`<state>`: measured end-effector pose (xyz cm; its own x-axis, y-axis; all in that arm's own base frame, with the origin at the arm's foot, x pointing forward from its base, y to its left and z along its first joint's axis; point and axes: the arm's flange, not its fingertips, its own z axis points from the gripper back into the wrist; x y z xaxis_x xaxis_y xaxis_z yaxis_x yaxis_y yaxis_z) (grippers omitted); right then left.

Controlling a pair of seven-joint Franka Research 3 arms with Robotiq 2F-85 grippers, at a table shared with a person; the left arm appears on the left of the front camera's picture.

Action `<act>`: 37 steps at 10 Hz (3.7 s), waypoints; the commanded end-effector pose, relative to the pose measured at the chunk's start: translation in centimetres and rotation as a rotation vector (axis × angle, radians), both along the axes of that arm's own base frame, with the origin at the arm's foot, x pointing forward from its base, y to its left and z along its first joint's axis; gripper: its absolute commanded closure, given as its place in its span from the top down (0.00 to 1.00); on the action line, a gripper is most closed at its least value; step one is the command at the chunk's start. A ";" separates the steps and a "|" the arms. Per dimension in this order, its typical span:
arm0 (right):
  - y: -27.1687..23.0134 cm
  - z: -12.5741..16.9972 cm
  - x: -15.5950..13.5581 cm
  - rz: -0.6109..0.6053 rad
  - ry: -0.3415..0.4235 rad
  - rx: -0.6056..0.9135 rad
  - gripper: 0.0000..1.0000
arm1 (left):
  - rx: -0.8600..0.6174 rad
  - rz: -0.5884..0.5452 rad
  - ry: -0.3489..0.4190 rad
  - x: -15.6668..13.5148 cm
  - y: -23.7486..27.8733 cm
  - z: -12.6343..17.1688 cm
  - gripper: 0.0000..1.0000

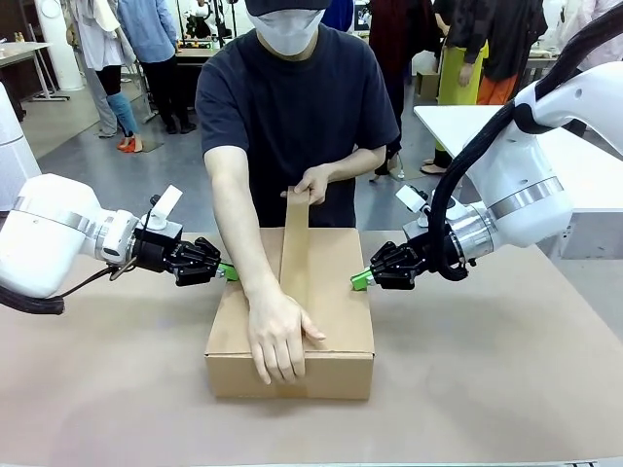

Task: Wrap the clocks to prevent damage.
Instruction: After the human seals the box with tape, release both hands from the side flaps of the Package Box.

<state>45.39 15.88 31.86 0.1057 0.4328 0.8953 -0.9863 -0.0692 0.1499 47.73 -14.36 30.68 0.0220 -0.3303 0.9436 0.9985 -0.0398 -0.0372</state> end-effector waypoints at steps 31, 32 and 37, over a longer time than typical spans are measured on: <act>-3.6 9.1 -3.0 -0.040 0.001 -0.253 0.01 | 0.319 0.028 -0.069 -2.3 2.9 12.0 0.00; -5.2 13.5 -4.9 -0.077 0.010 -0.322 0.01 | 0.380 0.037 -0.085 -3.5 4.1 16.0 0.00; -9.6 26.7 -12.7 -0.289 -0.080 -0.360 0.01 | 0.445 0.155 -0.109 -7.7 9.4 24.8 0.00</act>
